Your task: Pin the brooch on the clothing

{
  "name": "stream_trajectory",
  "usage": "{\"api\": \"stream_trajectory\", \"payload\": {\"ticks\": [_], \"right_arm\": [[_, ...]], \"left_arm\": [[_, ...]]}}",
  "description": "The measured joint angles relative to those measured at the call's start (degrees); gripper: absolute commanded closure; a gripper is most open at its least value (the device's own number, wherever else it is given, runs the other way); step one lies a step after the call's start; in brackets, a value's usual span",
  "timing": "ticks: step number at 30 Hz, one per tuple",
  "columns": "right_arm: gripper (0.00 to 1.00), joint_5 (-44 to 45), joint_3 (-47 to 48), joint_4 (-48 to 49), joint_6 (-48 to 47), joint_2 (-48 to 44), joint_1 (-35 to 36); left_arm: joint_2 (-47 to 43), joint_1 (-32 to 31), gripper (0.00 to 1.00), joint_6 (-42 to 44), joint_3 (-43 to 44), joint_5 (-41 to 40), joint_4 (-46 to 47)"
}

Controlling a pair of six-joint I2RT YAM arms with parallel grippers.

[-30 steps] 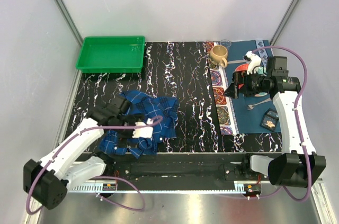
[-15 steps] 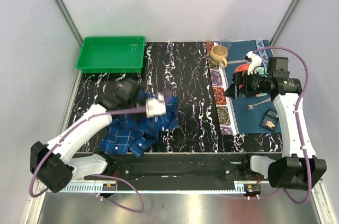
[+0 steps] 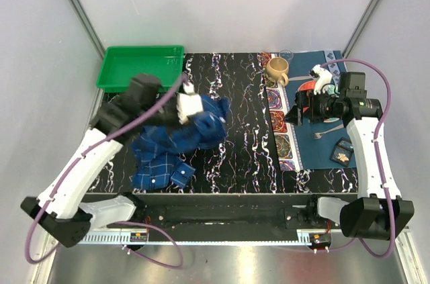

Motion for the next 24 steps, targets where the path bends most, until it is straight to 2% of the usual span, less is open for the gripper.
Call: {"api": "stream_trajectory", "payload": {"ticks": [1,2,3,5,8,9,11,13,16,20,24], "right_arm": [[0.0,-0.1,0.0,0.0,0.2,0.2,0.0],[0.0,-0.2,0.0,0.0,0.3,0.4,0.0],[0.0,-0.4,0.0,0.0,0.4,0.7,0.0],[0.0,-0.5,0.0,0.0,0.7,1.2,0.0],[0.0,-0.6,0.0,-0.1,1.0,1.9,0.0],[0.0,-0.6,0.0,-0.2,1.0,1.9,0.0],[0.0,-0.6,0.0,-0.6,1.0,1.9,0.0],[0.01,-0.6,0.0,-0.8,1.0,1.9,0.0],[0.0,-0.6,0.0,-1.0,1.3,1.9,0.0],[0.0,-0.4,-0.2,-1.0,2.1,1.9,0.0],[0.0,0.9,-0.7,-1.0,2.7,1.6,0.0]], "left_arm": [[-0.4,-4.8,0.9,-0.5,-1.0,0.2,-0.8],[-0.6,-10.5,0.6,-1.6,-2.4,0.5,-1.3],[-0.6,-15.0,0.03,-2.7,-3.5,1.4,-1.6],[0.2,-19.6,0.01,-4.5,-4.5,4.7,-2.3],[2.8,-20.8,0.01,-5.2,-4.1,7.5,-2.8],[3.9,-20.6,0.05,-4.8,-3.6,7.5,-3.7],[6.4,-18.2,0.1,-2.9,-2.0,8.0,-5.2],[9.4,-12.9,0.16,-0.5,0.2,8.3,-5.9],[15.4,-7.2,0.17,5.8,3.5,6.4,-5.6],[22.9,-7.4,0.18,13.2,3.6,3.4,-4.0],[30.5,-10.6,0.16,19.3,3.5,1.2,-1.7]]}}
